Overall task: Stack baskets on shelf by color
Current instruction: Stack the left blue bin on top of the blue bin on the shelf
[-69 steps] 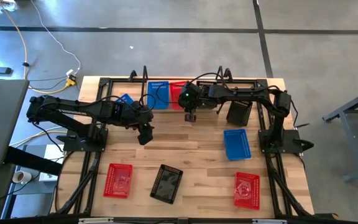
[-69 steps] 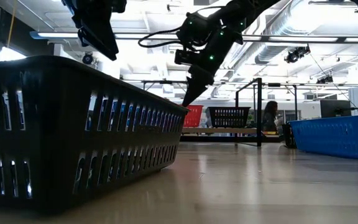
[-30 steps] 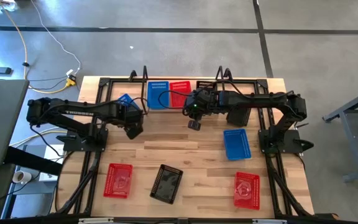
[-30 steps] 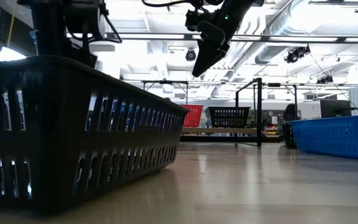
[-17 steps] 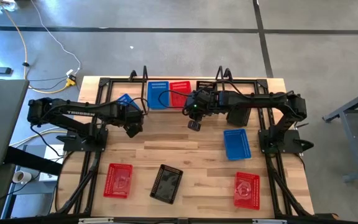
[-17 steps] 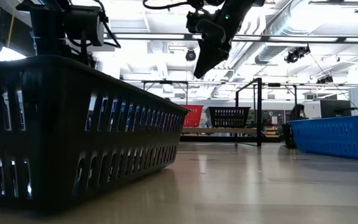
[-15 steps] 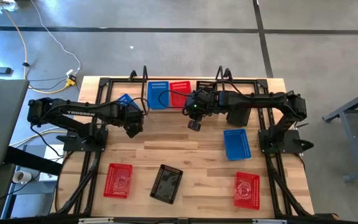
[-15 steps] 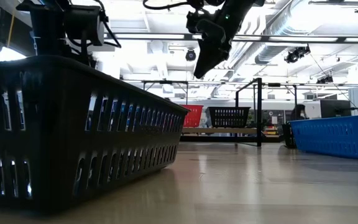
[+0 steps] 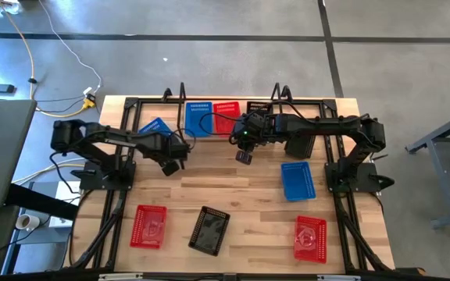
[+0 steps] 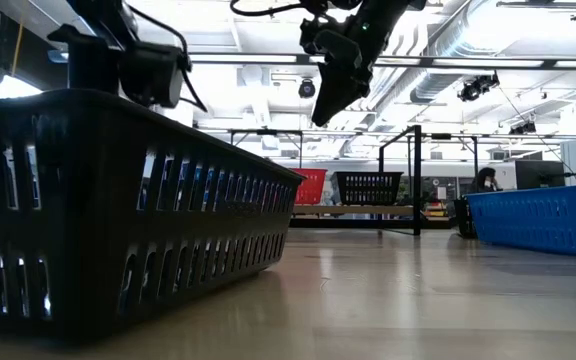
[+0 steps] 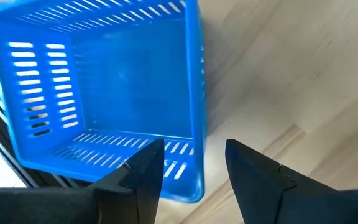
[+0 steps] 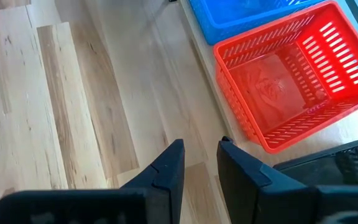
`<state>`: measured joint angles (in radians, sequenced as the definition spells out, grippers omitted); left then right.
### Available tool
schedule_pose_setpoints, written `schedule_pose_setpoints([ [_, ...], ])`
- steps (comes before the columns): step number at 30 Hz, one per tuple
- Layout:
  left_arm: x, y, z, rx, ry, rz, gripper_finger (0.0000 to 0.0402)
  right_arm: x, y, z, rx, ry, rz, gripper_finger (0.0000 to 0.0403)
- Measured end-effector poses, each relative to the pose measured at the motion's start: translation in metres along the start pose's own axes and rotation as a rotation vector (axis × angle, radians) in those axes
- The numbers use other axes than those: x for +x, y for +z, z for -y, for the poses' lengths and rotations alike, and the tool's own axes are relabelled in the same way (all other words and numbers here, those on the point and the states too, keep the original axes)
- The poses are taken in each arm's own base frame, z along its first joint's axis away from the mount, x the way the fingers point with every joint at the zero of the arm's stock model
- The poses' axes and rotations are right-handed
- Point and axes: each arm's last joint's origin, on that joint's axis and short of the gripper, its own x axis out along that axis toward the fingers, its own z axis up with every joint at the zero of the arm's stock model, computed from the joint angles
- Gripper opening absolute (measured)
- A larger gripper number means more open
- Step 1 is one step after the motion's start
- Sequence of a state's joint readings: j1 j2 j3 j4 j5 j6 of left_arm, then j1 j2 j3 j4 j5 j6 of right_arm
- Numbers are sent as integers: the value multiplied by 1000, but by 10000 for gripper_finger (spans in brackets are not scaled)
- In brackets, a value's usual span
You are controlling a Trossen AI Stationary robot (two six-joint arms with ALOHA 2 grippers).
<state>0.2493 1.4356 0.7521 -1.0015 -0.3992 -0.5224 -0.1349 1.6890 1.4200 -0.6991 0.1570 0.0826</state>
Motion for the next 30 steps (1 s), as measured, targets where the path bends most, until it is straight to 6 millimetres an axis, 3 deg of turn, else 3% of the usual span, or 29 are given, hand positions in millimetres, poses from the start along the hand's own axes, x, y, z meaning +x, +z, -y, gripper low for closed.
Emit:
schedule_pose_setpoints([
  [8,8,2,5,18,12,-34,141,0,0,0,0,0,0,83],
  [19,7,1,7,51,-2,-40,8,0,0,0,5,0,0,83],
  [30,-13,-16,15,84,-97,-53,3,-5,-2,-11,75,15,-2,83],
])
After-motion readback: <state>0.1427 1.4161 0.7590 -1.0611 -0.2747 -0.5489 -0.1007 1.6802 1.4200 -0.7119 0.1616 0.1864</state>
